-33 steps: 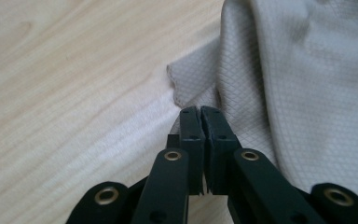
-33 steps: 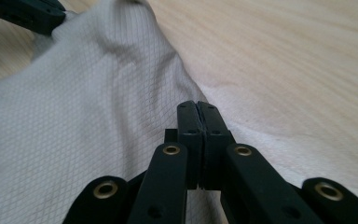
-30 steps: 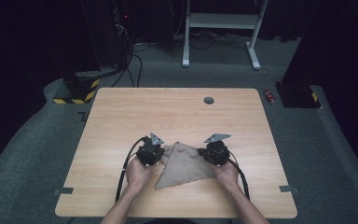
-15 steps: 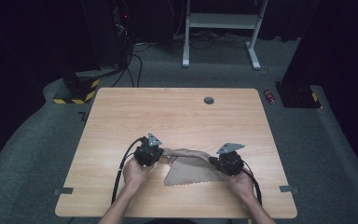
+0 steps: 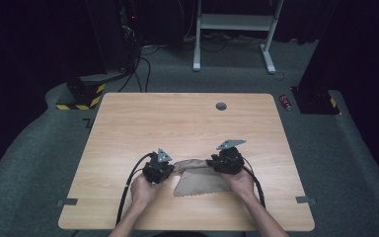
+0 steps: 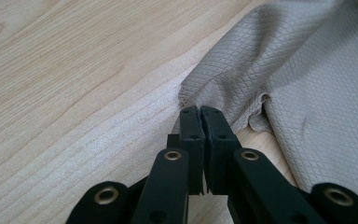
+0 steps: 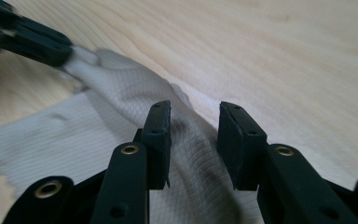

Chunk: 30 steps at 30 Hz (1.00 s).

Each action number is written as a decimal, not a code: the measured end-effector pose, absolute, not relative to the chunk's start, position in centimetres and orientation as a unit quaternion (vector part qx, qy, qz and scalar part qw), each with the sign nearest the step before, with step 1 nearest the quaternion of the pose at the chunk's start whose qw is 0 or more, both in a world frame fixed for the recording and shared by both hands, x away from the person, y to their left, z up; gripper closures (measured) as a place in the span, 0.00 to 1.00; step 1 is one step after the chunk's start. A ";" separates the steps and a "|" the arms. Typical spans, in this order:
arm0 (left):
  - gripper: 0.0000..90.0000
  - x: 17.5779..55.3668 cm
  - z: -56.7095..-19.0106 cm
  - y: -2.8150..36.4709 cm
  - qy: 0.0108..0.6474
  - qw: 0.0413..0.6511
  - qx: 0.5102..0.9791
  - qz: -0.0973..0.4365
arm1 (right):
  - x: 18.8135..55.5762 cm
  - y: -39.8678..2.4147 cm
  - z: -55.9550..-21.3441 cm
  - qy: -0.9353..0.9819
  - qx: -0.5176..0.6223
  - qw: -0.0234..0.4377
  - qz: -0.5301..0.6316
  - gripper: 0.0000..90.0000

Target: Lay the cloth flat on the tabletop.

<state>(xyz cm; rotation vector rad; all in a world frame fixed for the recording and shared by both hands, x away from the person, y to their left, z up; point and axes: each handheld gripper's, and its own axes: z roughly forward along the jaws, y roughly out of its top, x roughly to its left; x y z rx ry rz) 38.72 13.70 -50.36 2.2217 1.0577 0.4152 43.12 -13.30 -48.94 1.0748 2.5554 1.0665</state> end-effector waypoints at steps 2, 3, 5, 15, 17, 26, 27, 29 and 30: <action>0.97 38.8 -50.3 13.8 0.404 0.323 0.842 0.156 | 43.7 -13.1 -49.8 0.864 0.364 0.072 0.342 0.86; 0.97 38.8 -50.3 13.8 0.404 0.323 0.842 0.156 | 43.7 -13.1 -49.8 0.864 0.364 0.072 0.342 0.86; 0.98 39.1 -49.9 13.8 0.404 0.327 0.837 0.172 | 43.5 -13.0 -50.0 0.867 0.358 0.076 0.338 0.97; 0.97 36.6 -50.0 14.7 0.395 0.349 0.834 0.165 | 38.4 -13.2 -48.2 0.870 0.290 0.137 0.375 0.95; 0.97 36.3 -50.4 14.8 0.395 0.346 0.836 0.162 | 37.8 -13.1 -48.5 0.876 0.281 0.131 0.369 0.95; 0.94 35.6 -51.4 15.3 0.402 0.343 0.836 0.149 | 36.6 -13.0 -48.2 0.881 0.267 0.098 0.378 0.81; 0.94 35.6 -51.4 15.3 0.402 0.343 0.836 0.149 | 36.6 -13.0 -48.2 0.881 0.267 0.098 0.378 0.81; 0.92 35.6 -51.4 15.3 0.403 0.346 0.834 0.151 | 37.5 -13.1 -47.3 0.869 0.287 0.105 0.390 0.78; 0.91 35.5 -51.5 15.3 0.407 0.349 0.831 0.149 | 38.8 -12.6 -46.8 0.865 0.303 0.114 0.384 0.75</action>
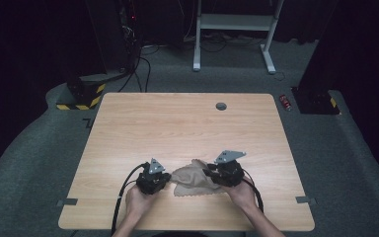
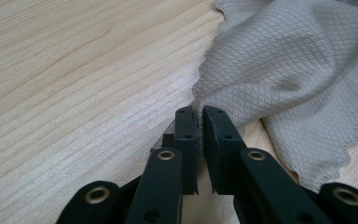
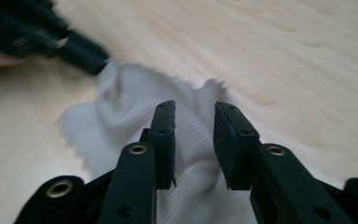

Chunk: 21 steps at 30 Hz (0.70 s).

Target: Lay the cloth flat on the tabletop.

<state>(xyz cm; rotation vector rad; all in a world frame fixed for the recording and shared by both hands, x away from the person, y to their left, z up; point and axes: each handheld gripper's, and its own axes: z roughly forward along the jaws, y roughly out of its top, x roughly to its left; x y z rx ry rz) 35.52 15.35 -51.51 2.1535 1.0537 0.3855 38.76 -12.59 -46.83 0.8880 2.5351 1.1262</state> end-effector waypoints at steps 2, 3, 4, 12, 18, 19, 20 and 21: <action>0.89 35.5 -51.5 15.3 0.408 0.348 0.831 0.150 | 40.0 -11.8 -46.8 0.866 0.309 0.124 0.372 0.73; 0.88 35.5 -51.5 15.3 0.408 0.348 0.831 0.150 | 40.0 -11.8 -46.8 0.866 0.309 0.124 0.372 0.73; 0.88 35.5 -51.5 15.3 0.409 0.347 0.831 0.148 | 40.5 -11.3 -47.0 0.869 0.312 0.128 0.362 0.72; 0.85 35.7 -51.4 15.3 0.407 0.343 0.833 0.150 | 43.7 -9.8 -49.7 0.889 0.336 0.100 0.294 0.93; 0.85 35.7 -51.4 15.3 0.408 0.342 0.833 0.151 | 43.5 -11.1 -48.4 0.871 0.347 0.117 0.327 0.99; 0.85 35.7 -51.4 15.3 0.408 0.341 0.834 0.150 | 43.5 -11.6 -48.0 0.865 0.347 0.122 0.341 0.99; 0.84 35.7 -51.3 15.3 0.408 0.341 0.833 0.150 | 43.4 -12.1 -47.6 0.859 0.353 0.125 0.350 0.99; 0.84 35.8 -51.3 15.3 0.409 0.341 0.833 0.150 | 43.3 -12.7 -47.2 0.853 0.357 0.130 0.358 0.99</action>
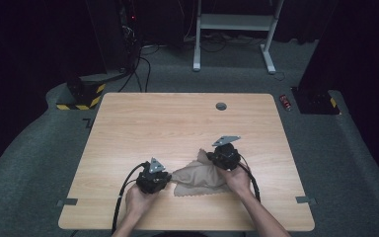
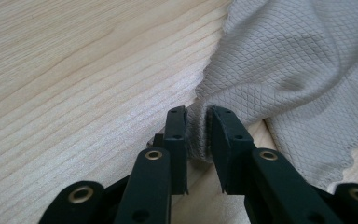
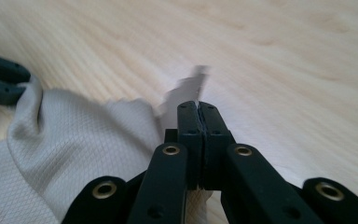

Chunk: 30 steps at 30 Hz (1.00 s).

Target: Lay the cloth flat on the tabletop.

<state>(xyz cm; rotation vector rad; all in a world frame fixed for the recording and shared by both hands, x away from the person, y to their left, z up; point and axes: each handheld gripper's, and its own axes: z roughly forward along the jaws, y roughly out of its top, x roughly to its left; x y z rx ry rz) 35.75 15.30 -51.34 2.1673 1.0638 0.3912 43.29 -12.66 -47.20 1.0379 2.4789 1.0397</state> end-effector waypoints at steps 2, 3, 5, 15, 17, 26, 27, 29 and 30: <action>0.80 35.8 -51.3 15.3 0.413 0.338 0.832 0.153 | 43.2 -13.7 -46.8 0.845 0.364 0.139 0.365 0.99; 0.77 35.8 -51.3 15.3 0.420 0.336 0.829 0.154 | 43.1 -14.1 -46.7 0.844 0.368 0.143 0.364 0.98; 0.69 35.7 -51.1 15.5 0.426 0.337 0.825 0.158 | 43.0 -14.8 -46.9 0.846 0.367 0.152 0.356 0.98; 0.65 35.9 -51.0 16.1 0.450 0.336 0.813 0.152 | 43.3 -16.7 -48.6 0.851 0.397 0.105 0.327 0.75; 0.65 36.1 -51.0 15.9 0.450 0.335 0.813 0.153 | 43.4 -16.6 -48.3 0.848 0.397 0.110 0.335 0.73; 0.65 36.6 -51.2 15.1 0.446 0.323 0.821 0.152 | 45.2 -14.8 -50.2 0.868 0.397 0.126 0.270 0.78; 0.65 36.6 -51.1 15.2 0.444 0.324 0.821 0.155 | 45.2 -14.6 -50.3 0.869 0.392 0.125 0.274 0.91; 0.64 36.5 -51.0 15.2 0.446 0.327 0.819 0.157 | 45.1 -14.4 -50.2 0.878 0.375 0.129 0.269 0.99; 0.64 36.5 -51.0 15.2 0.446 0.327 0.819 0.157 | 45.1 -14.4 -50.2 0.878 0.375 0.129 0.269 0.99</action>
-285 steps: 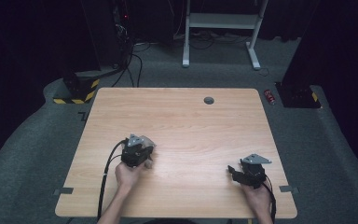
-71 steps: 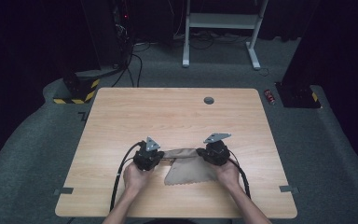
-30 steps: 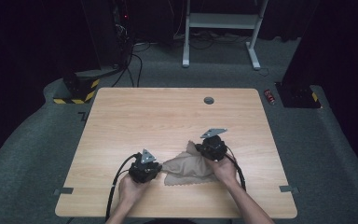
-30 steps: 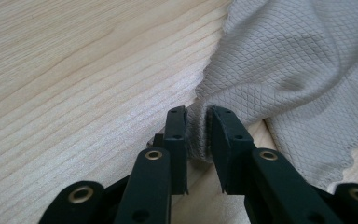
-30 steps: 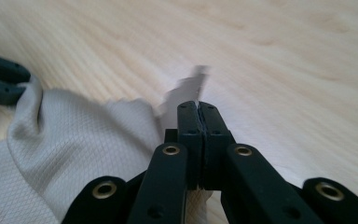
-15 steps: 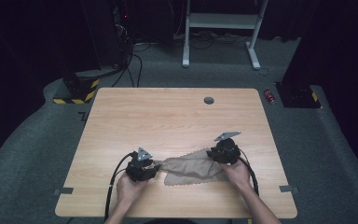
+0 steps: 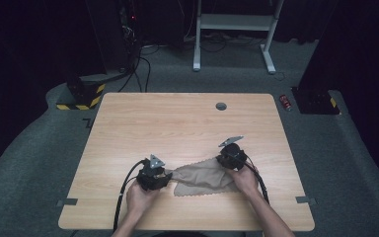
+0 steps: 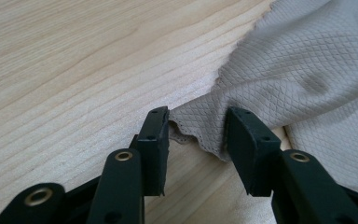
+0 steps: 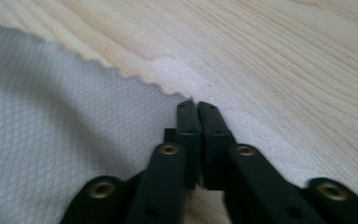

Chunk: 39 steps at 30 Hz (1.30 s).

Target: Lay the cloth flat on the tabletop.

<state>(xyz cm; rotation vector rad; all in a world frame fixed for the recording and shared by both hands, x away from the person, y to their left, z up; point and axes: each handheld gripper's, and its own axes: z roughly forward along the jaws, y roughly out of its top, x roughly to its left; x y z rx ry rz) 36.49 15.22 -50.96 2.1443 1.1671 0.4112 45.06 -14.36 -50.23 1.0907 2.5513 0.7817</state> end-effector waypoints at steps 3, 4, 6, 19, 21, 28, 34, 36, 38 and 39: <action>0.60 36.3 -50.8 15.4 0.448 0.328 0.816 0.163 | 44.7 -14.1 -50.1 0.883 0.358 0.157 0.261 0.99; 0.60 36.3 -50.7 15.5 0.448 0.327 0.815 0.166 | 44.5 -14.3 -49.8 0.878 0.361 0.161 0.272 0.99; 0.59 36.4 -50.6 15.8 0.452 0.326 0.814 0.166 | 44.2 -15.1 -48.5 0.858 0.368 0.174 0.312 0.99; 0.61 37.8 -50.1 16.5 0.475 0.348 0.794 0.152 | 43.8 -17.6 -48.9 0.845 0.384 0.187 0.322 0.99; 0.61 38.1 -50.1 16.5 0.476 0.348 0.793 0.151 | 43.7 -17.5 -49.0 0.845 0.386 0.184 0.320 0.99; 0.64 39.9 -49.9 16.2 0.490 0.332 0.791 0.155 | 43.8 -17.6 -49.3 0.850 0.385 0.178 0.312 0.99; 0.70 40.6 -50.7 15.4 0.485 0.299 0.807 0.155 | 44.0 -17.6 -49.4 0.849 0.389 0.177 0.310 0.99; 0.77 40.6 -50.8 15.0 0.470 0.290 0.817 0.167 | 44.2 -17.9 -49.1 0.847 0.389 0.171 0.320 0.99; 0.82 40.6 -50.7 15.0 0.463 0.288 0.821 0.167 | 44.3 -18.1 -48.9 0.847 0.390 0.170 0.319 0.99; 0.82 40.7 -50.7 14.9 0.460 0.284 0.825 0.166 | 44.3 -18.1 -48.7 0.846 0.392 0.171 0.319 0.99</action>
